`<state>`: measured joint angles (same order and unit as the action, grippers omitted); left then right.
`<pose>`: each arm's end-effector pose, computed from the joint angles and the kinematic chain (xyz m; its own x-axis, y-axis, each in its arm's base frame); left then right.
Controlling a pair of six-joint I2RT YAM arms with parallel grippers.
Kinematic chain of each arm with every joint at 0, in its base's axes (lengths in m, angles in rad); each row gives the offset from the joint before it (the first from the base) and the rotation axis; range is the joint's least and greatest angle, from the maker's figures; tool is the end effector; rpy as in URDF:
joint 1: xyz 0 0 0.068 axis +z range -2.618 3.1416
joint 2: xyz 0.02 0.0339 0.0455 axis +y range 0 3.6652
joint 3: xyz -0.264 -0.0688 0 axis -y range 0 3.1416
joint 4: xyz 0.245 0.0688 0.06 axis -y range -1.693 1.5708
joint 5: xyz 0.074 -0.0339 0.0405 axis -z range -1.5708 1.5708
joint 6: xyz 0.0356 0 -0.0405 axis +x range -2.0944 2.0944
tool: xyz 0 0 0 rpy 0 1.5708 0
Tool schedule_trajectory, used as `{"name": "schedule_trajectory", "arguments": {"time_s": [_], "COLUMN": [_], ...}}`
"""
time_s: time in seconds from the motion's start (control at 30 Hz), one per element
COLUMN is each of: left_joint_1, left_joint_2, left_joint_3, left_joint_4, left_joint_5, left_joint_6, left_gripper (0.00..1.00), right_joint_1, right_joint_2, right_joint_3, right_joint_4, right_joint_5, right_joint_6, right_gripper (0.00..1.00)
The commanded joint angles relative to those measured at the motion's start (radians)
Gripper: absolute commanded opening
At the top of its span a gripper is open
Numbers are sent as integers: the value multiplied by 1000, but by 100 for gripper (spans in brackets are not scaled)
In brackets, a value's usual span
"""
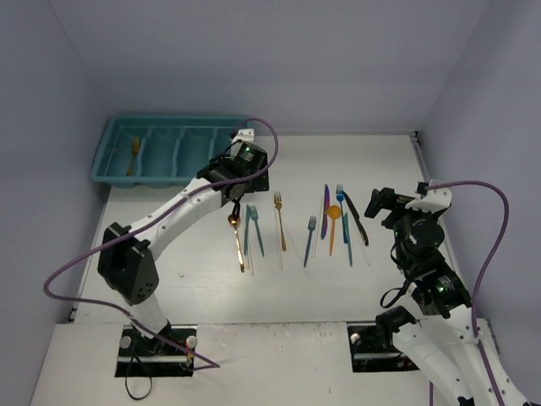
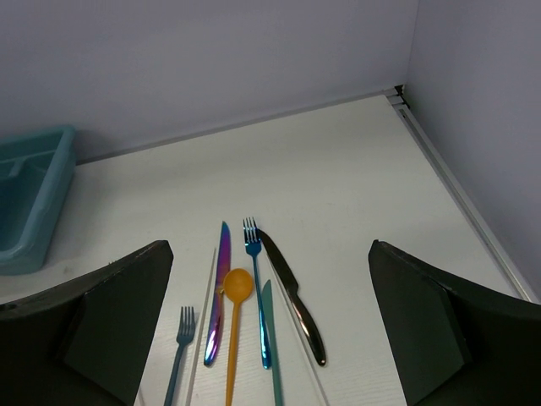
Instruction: Sort the eating utensils into containers
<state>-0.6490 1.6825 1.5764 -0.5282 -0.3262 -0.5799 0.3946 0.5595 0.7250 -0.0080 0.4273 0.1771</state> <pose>0.3146 -0.2243 0.3457 -0.5960 -0.1994 -0.7779 0.0482 0.9581 -0.2825 0.1285 0.0376 0.3699 0.1475 0.2351 -0.9607 0.0020 0.9713 0.2380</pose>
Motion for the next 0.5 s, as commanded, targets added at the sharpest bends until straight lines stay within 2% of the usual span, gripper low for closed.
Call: {"name": "schedule_trajectory", "arguments": {"time_s": [0.0,0.1,0.37,0.47], "left_joint_1": [-46,-56,-57,-57], "left_joint_2": [35,93,207,248], "left_joint_3": [-19,-13,-41,-46], "left_joint_4": [-5,-6,-4,-5], "left_joint_5": [-10,14,24,32], "left_joint_6": [-154,-159,-209,-224], "left_gripper": [70,65,44,40], "right_joint_1": [10,11,19,23], "right_joint_2": [-23,-33,-53,-60], "right_joint_3": [9,2,-10,-16], "right_joint_4": [48,48,45,43], "right_joint_5": [37,41,51,59], "right_joint_6": [9,11,11,13], "right_gripper": [100,100,100,100]}}
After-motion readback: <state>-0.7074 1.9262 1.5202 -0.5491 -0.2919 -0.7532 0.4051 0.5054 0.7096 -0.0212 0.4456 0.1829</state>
